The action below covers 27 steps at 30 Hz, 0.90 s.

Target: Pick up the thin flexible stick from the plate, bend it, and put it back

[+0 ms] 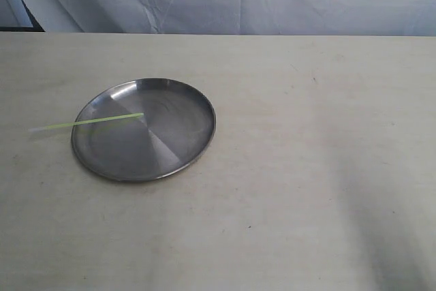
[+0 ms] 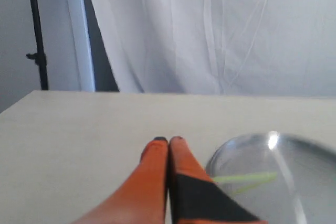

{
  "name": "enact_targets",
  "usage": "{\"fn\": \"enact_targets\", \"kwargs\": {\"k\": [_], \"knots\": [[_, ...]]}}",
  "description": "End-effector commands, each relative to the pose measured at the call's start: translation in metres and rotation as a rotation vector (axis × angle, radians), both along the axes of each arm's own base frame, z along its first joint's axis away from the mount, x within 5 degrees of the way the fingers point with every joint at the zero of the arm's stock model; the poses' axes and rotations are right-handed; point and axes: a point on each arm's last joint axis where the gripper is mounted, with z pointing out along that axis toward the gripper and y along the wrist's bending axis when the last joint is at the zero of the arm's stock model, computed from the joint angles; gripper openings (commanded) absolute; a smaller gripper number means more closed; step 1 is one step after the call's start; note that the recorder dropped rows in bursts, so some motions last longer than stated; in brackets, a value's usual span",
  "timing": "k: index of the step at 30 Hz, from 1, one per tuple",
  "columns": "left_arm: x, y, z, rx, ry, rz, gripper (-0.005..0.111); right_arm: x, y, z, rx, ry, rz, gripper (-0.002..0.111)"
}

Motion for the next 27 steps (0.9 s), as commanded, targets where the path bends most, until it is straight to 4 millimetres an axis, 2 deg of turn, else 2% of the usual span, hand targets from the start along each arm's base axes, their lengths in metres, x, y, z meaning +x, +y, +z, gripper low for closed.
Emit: {"fn": "enact_targets", "kwargs": {"k": [1, 4, 6, 7, 9, 11, 15, 16, 19, 21, 24, 27], "knots": [[-0.006, 0.009, 0.029, -0.562, -0.357, 0.007, 0.0, 0.001, 0.001, -0.004, 0.002, 0.046, 0.012, -0.001], [-0.013, 0.019, 0.041, -0.733, -0.548, 0.025, 0.0, 0.002, 0.001, -0.007, 0.056, 0.077, 0.041, -0.001], [-0.014, 0.02, 0.043, -0.793, -0.58, 0.022, 0.0, 0.003, 0.002, -0.008, 0.053, 0.094, 0.042, -0.001], [-0.014, 0.02, 0.046, -0.888, -0.571, -0.001, 0.0, 0.003, 0.002, -0.009, 0.05, 0.104, 0.042, -0.001], [-0.013, 0.015, 0.052, -0.95, -0.49, -0.042, 0.0, 0.004, 0.002, -0.01, 0.044, 0.116, 0.043, -0.001], [-0.005, 0.006, 0.063, -0.895, -0.314, -0.064, 0.0, 0.004, 0.002, -0.011, 0.043, 0.133, 0.044, -0.001], [0.015, -0.005, 0.103, -0.6, 0.042, -0.05, 0.0, 0.006, 0.003, -0.018, 0.039, 0.214, 0.05, -0.001], [0.026, -0.008, 0.12, -0.46, 0.135, -0.063, 0.0, 0.007, 0.003, -0.021, 0.037, 0.248, 0.052, -0.001], [0.059, -0.018, 0.153, -0.147, 0.401, -0.166, 0.0, 0.008, 0.004, -0.028, 0.033, 0.326, 0.057, -0.001], [0.09, -0.024, 0.165, 0.013, 0.568, -0.251, 0.0, 0.008, 0.004, -0.029, 0.032, 0.332, 0.058, -0.001], [0.135, -0.026, 0.174, 0.177, 0.787, -0.321, 0.0, 0.008, 0.004, -0.028, 0.033, 0.318, 0.057, -0.001], [0.18, -0.02, 0.168, 0.334, 0.939, -0.319, 0.005, 0.008, 0.004, -0.027, 0.036, 0.31, 0.057, -0.001]]}}
